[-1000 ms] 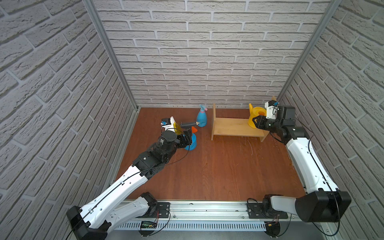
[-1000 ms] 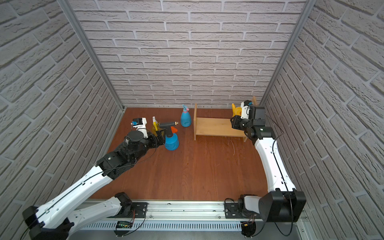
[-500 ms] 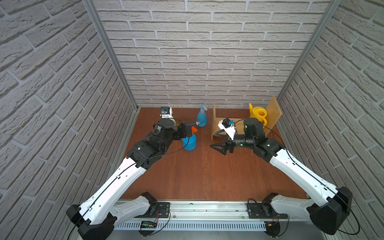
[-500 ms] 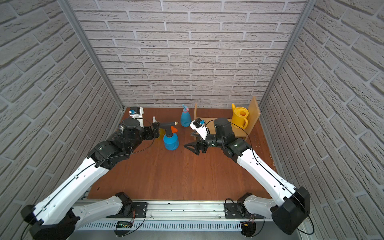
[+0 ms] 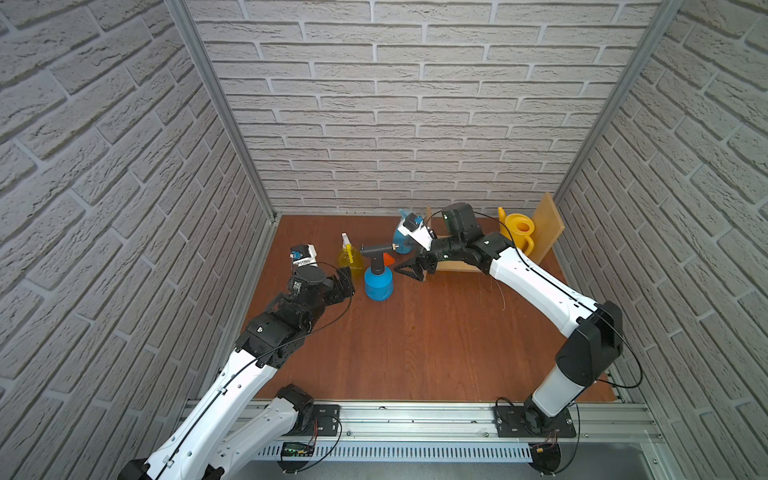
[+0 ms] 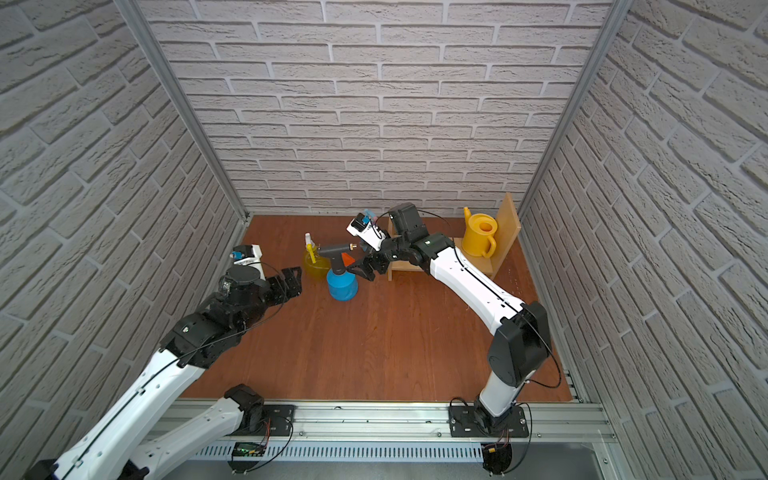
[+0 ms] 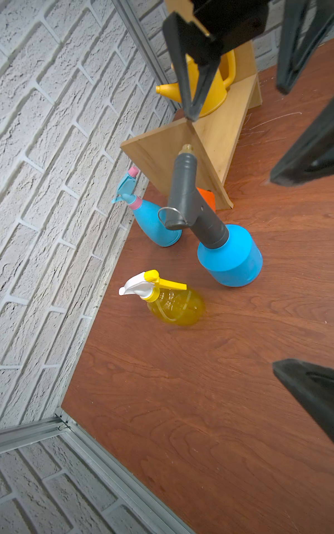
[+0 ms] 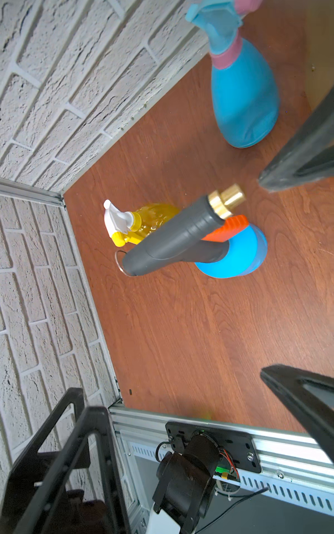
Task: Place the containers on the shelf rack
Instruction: 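Pick up a container from the center of the board.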
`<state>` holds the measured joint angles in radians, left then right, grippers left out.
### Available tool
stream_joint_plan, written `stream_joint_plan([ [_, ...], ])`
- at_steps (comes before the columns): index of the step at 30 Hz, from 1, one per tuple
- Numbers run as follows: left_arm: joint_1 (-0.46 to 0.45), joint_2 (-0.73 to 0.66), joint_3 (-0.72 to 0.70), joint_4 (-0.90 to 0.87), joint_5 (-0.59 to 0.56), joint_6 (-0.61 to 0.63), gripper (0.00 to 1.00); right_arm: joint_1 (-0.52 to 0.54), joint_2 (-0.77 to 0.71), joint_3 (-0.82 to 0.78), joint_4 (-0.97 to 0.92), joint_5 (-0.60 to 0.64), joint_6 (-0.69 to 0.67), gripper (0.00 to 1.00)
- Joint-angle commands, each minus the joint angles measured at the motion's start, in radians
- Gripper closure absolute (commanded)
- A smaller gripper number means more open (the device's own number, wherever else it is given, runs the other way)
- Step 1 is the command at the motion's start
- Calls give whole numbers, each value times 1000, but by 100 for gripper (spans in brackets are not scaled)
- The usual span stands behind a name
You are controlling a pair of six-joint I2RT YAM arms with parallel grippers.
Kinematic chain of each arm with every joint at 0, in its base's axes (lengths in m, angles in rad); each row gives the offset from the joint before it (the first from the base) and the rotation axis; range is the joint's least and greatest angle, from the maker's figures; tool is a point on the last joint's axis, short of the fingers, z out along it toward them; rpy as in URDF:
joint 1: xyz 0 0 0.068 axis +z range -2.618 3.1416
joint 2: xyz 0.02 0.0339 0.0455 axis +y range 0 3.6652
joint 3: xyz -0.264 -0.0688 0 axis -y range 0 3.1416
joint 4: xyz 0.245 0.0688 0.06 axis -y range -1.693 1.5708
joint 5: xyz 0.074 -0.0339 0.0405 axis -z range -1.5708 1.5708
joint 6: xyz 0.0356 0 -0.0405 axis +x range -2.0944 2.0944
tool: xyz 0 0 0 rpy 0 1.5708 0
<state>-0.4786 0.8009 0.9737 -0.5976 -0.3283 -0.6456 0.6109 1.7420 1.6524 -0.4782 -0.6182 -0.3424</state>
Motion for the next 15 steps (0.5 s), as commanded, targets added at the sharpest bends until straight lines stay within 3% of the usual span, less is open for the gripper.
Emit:
stream_joint_plan([
  [1, 4, -31, -15, 49, 6, -5, 2, 0, 73, 131, -113, -22, -59, 5],
  [8, 3, -42, -18, 63, 0, 24, 2, -5, 228, 339, -273, -50, -128, 9],
  [15, 4, -34, -10, 82, 2, 53, 2, -4, 338, 462, -342, -148, -155, 23],
])
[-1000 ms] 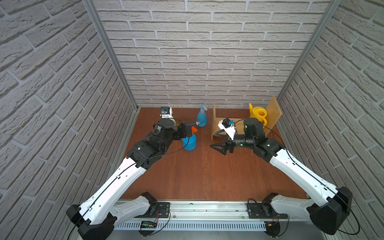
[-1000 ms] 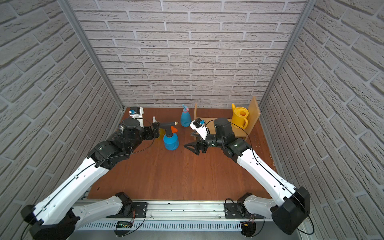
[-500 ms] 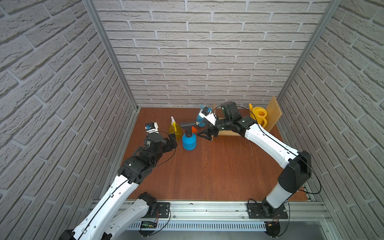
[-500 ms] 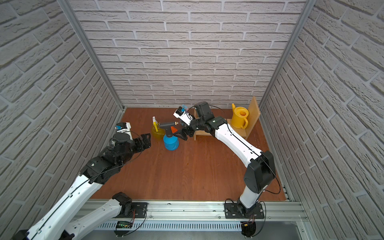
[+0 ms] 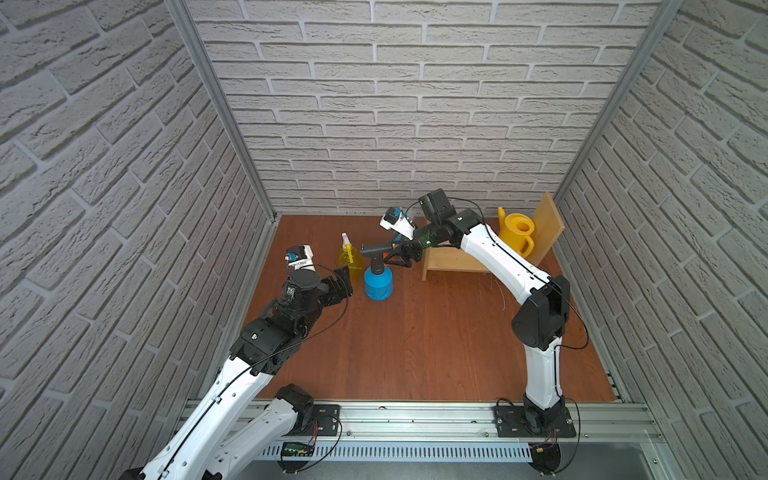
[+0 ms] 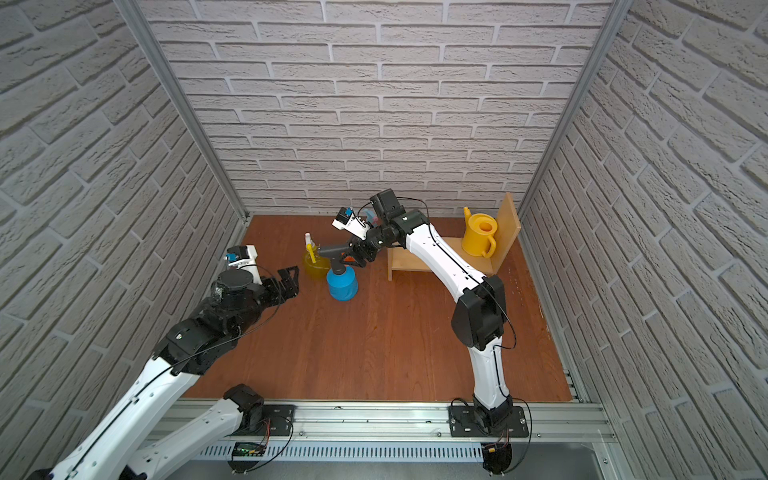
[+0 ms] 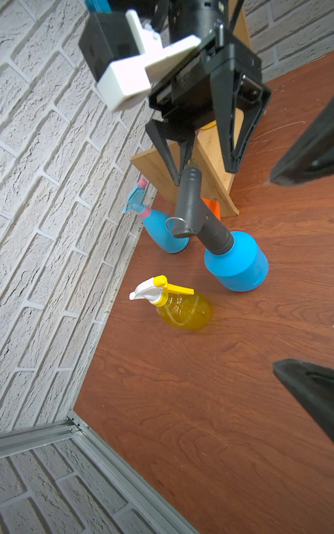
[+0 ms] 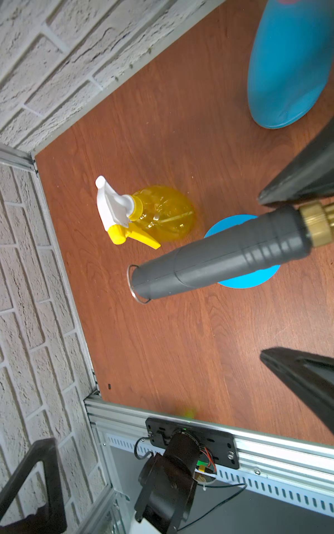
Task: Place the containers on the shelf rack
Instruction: 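Pick up a container from the center of the board.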
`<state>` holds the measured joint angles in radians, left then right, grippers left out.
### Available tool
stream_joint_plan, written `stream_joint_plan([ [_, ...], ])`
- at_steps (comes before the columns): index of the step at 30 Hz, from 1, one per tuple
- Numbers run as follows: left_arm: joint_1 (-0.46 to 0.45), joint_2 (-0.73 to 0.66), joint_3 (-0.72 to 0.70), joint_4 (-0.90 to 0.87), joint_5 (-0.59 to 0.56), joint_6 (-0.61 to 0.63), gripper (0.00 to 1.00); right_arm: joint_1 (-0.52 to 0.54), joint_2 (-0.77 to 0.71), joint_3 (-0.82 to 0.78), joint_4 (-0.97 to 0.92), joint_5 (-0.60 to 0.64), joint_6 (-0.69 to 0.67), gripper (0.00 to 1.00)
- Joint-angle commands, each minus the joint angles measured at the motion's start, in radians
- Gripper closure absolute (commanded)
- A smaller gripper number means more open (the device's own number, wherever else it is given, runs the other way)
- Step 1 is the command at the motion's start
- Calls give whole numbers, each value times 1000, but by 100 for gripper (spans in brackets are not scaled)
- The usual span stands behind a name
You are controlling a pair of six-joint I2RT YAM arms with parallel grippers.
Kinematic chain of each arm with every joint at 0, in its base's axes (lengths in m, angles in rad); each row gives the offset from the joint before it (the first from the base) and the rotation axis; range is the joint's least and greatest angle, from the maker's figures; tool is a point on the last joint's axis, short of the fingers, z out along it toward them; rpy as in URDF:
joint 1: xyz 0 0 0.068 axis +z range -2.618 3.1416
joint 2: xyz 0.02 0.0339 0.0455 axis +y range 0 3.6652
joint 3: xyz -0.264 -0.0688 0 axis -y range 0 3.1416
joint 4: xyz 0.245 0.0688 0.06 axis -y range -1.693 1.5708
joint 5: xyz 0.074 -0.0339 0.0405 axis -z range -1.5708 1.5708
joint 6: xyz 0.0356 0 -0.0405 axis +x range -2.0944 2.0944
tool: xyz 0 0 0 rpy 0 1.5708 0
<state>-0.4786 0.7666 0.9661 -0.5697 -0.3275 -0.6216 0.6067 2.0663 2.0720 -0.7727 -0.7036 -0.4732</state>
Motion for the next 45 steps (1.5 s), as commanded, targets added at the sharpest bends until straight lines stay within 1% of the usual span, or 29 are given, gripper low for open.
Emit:
stream_joint_plan([
  [1, 4, 0, -2, 58, 3, 33, 2, -1, 21, 49, -48, -61, -22, 26],
  [5, 4, 5, 1, 66, 8, 45, 2, 0, 40, 67, -50, -61, -24, 35],
  [7, 4, 6, 3, 70, 11, 53, 2, 0, 44, 72, -52, -67, -28, 43],
  [11, 3, 8, 5, 81, 23, 66, 2, 1, 50, 82, -53, -73, -29, 56],
  [16, 3, 9, 10, 95, 54, 108, 2, 1, 37, 88, -71, -76, -37, 73],
  [19, 5, -1, 17, 103, 82, 163, 2, 1, 10, 81, -95, -84, -73, 83],
  [23, 3, -30, 20, 124, 144, 276, 2, 1, -66, 26, -119, -109, -99, 88],
  [26, 3, -51, 17, 147, 244, 369, 2, -7, -161, -48, -146, -143, -128, 96],
  [29, 3, -85, -1, 191, 397, 416, 2, -23, -275, -175, -135, -191, -146, 97],
  [31, 4, -87, -27, 237, 538, 444, 2, -38, -355, -263, -114, -215, -165, 96],
  [33, 3, -69, -45, 274, 675, 464, 2, -59, -442, -351, -110, -247, -182, 97],
  [35, 1, -36, -47, 281, 755, 468, 2, -95, -513, -418, -121, -282, -194, 97],
  [37, -11, 17, -37, 272, 799, 481, 2, -132, -575, -468, -141, -312, -204, 96],
  [39, -47, 63, -27, 272, 821, 523, 2, -171, -627, -519, -161, -344, -213, 96],
  [43, -180, 144, -26, 318, 802, 695, 2, -235, -706, -594, -155, -409, -202, 96],
  [45, -210, 187, -25, 360, 793, 742, 2, -249, -737, -619, -146, -435, -195, 96],
])
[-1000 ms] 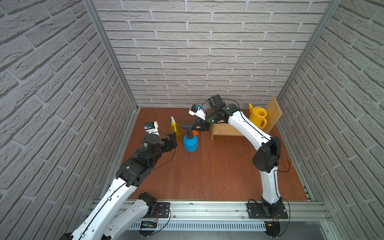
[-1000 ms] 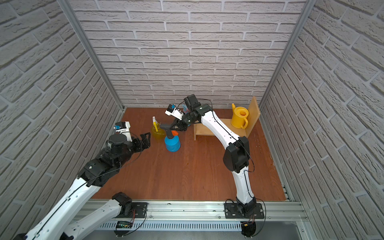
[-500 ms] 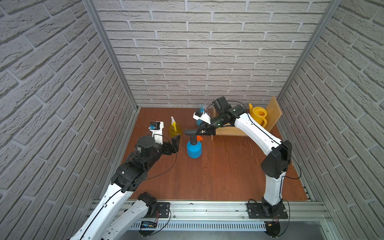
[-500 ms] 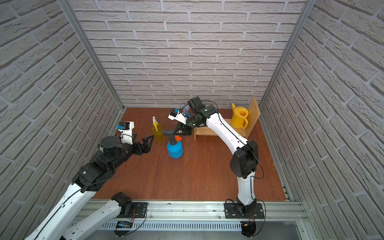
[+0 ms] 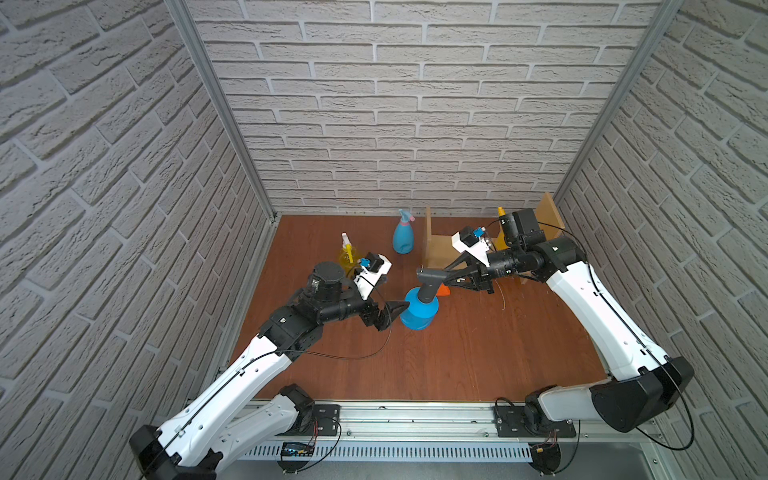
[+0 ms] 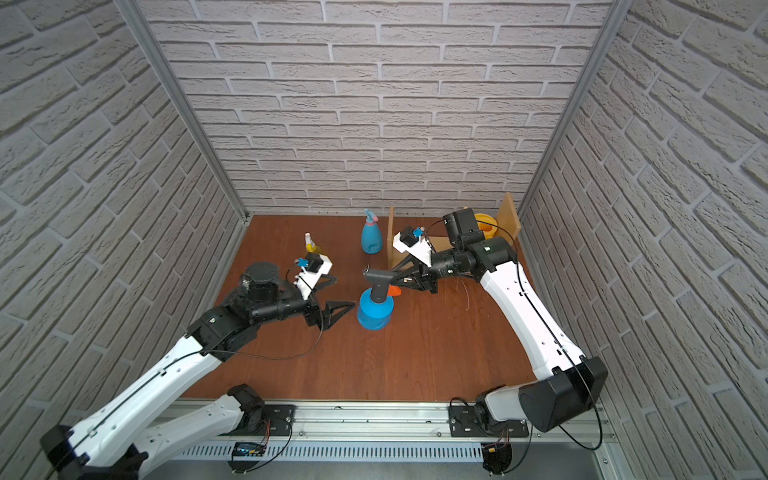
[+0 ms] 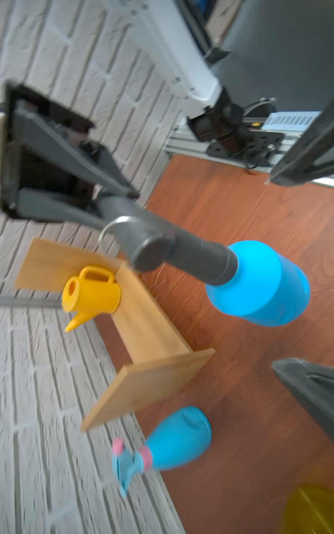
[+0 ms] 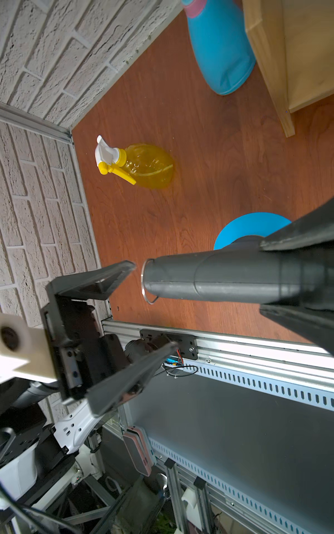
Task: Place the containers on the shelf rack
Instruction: 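Pick up a container from the center of the board.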
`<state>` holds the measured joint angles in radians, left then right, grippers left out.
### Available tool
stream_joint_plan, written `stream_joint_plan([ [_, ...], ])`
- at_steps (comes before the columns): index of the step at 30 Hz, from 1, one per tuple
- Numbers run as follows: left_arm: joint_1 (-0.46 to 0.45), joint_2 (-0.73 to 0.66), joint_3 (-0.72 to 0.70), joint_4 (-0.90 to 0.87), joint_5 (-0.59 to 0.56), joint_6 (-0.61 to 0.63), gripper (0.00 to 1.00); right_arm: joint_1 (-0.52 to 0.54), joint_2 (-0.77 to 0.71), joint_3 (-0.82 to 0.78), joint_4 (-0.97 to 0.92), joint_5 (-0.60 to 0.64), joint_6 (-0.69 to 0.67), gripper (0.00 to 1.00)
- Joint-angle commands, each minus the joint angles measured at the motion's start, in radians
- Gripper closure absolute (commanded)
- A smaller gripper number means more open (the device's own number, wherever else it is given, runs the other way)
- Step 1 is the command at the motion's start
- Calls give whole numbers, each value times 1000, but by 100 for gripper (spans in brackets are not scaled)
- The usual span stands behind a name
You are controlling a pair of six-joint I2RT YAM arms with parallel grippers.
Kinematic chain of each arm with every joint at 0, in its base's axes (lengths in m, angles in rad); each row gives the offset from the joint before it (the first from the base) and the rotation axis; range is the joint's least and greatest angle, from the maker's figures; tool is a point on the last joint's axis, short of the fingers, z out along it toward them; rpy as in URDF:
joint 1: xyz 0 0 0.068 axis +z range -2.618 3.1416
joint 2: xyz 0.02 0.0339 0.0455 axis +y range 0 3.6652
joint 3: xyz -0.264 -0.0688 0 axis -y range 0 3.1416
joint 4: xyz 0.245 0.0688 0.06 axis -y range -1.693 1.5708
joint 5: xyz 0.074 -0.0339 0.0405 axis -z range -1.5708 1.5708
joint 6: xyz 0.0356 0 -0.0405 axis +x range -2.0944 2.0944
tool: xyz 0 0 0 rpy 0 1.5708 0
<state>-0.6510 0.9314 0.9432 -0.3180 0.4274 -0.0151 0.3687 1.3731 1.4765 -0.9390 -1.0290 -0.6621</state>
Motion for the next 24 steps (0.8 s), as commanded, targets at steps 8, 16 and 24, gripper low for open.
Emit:
stream_joint_plan([
  [8, -41, 192, 13, 311, 116, 94, 2, -22, -100, -62, 8, -169, -8, 96],
  [16, -47, 239, 23, 409, 225, 6, 10, -31, -106, -62, 8, -200, -10, 96],
  [24, -47, 240, 29, 422, 285, -39, 27, -41, -92, -37, 5, -232, -14, 96],
])
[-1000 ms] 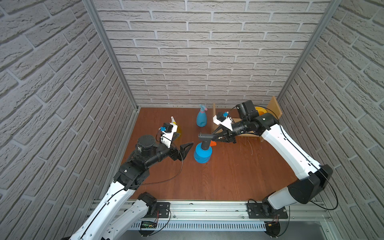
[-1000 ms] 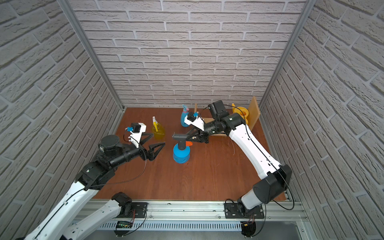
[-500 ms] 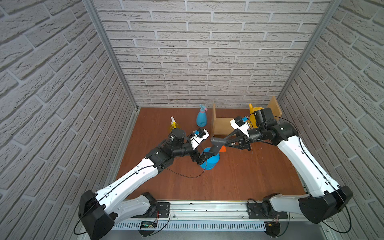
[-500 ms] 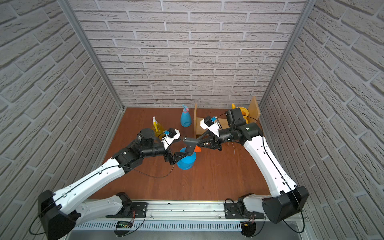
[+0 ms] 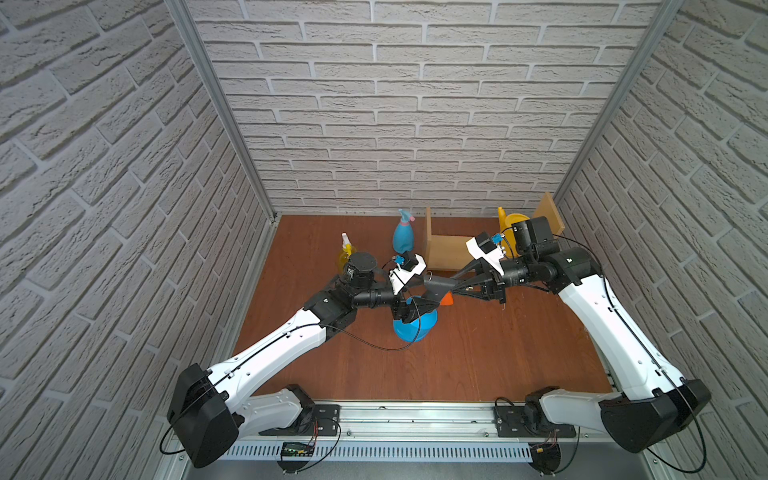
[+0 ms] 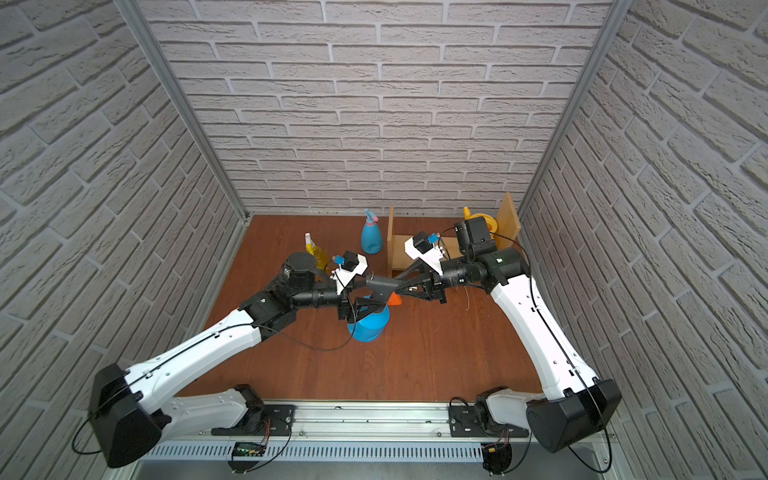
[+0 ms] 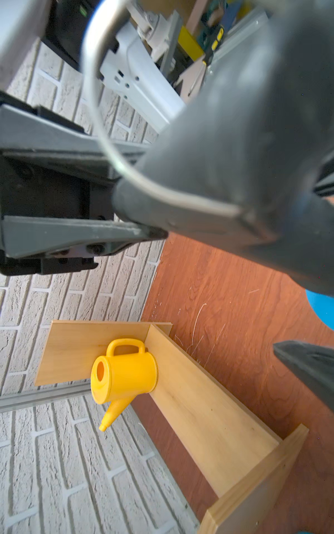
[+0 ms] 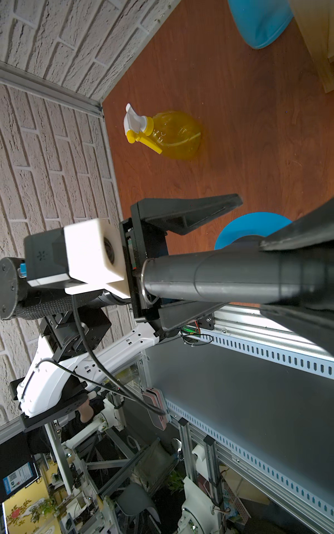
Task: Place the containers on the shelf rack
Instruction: 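Pick up a container from the center of the board.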
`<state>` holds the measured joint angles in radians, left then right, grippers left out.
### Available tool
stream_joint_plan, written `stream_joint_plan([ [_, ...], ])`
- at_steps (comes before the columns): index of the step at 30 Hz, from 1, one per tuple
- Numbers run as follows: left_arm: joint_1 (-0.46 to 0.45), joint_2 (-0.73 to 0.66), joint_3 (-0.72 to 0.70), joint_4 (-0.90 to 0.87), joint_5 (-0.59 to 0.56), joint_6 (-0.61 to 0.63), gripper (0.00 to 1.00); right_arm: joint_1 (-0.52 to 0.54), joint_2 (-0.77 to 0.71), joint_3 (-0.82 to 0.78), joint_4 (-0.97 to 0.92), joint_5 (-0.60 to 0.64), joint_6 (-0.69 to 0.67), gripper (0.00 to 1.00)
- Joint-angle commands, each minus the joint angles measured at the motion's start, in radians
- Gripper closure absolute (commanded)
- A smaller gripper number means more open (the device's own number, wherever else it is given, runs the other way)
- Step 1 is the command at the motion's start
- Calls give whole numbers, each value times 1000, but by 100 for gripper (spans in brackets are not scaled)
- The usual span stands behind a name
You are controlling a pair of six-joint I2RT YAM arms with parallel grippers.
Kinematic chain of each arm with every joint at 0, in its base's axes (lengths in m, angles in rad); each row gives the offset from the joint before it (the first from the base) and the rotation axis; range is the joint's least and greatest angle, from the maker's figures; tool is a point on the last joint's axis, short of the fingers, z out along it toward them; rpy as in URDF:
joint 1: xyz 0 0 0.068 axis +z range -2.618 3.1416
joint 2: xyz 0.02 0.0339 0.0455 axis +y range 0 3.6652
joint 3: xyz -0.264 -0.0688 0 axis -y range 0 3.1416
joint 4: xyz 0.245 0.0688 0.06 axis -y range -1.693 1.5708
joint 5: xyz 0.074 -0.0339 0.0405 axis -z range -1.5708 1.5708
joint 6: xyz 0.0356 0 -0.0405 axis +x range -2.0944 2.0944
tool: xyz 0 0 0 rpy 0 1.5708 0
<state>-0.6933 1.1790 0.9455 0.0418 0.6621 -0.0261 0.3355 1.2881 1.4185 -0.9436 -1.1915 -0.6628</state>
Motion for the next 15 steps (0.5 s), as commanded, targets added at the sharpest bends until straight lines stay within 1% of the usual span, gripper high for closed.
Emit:
stream_joint_plan([
  [1, -5, -6, 30, 59, 54, -32, 32, -9, -4, 24, 9, -71, -14, 96],
  [5, -5, 4, 46, 40, 71, -46, 49, -20, 0, 38, 1, -80, -21, 96],
  [8, -5, 9, 49, 44, 81, -52, 58, -24, 1, 47, 2, -87, -20, 96],
  [10, -5, 13, 54, 42, 85, -52, 67, -26, 2, 51, 2, -87, -18, 96],
  [12, -5, 14, 57, 40, 81, -48, 78, -26, 0, 55, 5, -80, -13, 96],
  [15, -6, 13, 62, 28, 55, -29, 89, -26, -10, 56, 16, -63, 0, 93],
])
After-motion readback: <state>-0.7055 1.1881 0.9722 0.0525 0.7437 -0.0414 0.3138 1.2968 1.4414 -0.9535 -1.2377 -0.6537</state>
